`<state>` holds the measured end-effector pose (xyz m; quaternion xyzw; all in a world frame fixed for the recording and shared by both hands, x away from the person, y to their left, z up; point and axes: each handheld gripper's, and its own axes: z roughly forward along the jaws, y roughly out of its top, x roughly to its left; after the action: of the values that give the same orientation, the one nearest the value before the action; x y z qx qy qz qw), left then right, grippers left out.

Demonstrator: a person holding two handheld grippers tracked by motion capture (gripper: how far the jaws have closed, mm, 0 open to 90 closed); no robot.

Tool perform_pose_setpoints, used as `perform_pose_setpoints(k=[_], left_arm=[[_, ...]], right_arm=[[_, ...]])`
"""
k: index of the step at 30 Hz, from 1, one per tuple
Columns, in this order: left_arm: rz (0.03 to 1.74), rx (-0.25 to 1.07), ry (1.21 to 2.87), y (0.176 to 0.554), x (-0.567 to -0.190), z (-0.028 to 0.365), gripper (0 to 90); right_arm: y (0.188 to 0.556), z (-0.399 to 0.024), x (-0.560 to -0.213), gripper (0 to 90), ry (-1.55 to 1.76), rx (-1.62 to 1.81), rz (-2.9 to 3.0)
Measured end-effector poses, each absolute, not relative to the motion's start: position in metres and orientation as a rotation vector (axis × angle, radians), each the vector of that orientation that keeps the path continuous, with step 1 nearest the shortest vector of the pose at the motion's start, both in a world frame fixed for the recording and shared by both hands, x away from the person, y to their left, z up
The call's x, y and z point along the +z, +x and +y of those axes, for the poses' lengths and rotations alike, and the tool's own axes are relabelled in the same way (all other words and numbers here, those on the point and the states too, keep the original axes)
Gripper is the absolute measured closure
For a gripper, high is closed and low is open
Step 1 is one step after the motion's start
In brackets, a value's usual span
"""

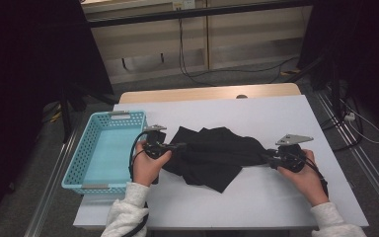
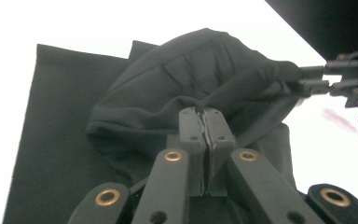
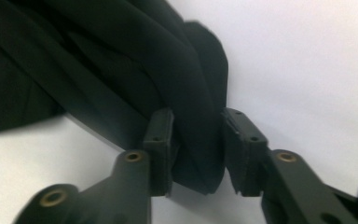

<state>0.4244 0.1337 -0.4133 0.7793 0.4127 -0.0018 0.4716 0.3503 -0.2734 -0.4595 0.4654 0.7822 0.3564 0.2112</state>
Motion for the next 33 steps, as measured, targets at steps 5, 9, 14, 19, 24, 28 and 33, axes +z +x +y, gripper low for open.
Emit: perform_pose_setpoints(k=[5,9,14,19,24,28,33], left_arm=[[1.043,-0.006,1.885,0.426,-0.414,0.139,88.5],[1.046,0.017,1.891,0.427,-0.416,0.137,88.5],[1.08,0.016,1.887,0.431,-0.421,0.138,88.4],[1.093,0.019,1.881,0.433,-0.42,0.142,88.3],[1.086,0.017,1.87,0.432,-0.417,0.142,88.3],[1.088,0.013,1.874,0.432,-0.417,0.14,88.2],[1.087,0.008,1.874,0.432,-0.417,0.139,88.2]], right_arm=[[0.345,-0.293,-0.446,86.8,1.338,1.055,2.105],[0.342,-0.303,-0.44,80.3,1.355,1.12,2.066],[0.344,-0.297,-0.447,68.7,1.356,1.119,2.098],[0.341,-0.298,-0.437,66.2,1.336,1.186,2.063],[0.335,-0.293,-0.432,66.0,1.306,1.215,2.063],[0.333,-0.279,-0.436,63.4,1.228,1.21,2.139],[0.334,-0.26,-0.445,48.1,1.146,1.178,2.217]])
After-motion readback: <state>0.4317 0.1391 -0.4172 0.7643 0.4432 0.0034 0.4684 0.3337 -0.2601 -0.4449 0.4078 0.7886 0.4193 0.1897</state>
